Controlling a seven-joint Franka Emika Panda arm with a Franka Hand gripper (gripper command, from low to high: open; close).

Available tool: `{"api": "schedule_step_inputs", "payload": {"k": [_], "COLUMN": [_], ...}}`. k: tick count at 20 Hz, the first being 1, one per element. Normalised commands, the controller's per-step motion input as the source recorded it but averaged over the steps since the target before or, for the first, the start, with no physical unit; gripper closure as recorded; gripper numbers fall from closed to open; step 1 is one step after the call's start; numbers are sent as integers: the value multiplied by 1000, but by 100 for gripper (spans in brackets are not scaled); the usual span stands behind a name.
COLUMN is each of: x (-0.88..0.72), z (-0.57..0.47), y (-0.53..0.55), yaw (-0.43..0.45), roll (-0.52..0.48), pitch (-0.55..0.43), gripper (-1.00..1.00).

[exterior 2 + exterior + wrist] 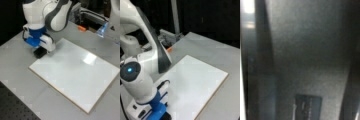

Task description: Erasing curve lines

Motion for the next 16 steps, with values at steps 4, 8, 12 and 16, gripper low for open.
{"api": "schedule_step_inputs", "payload": {"k": [4, 8, 12, 16], "x": [-147, -277, -304, -231], "z": [94, 262, 277, 261], "y": [122, 208, 256, 328], "yaw": [-204, -248, -168, -45], "roll": [33, -56, -182, -248], "pitch": [-52, -4, 51, 89], "gripper": [-100, -100, -100, -100]}}
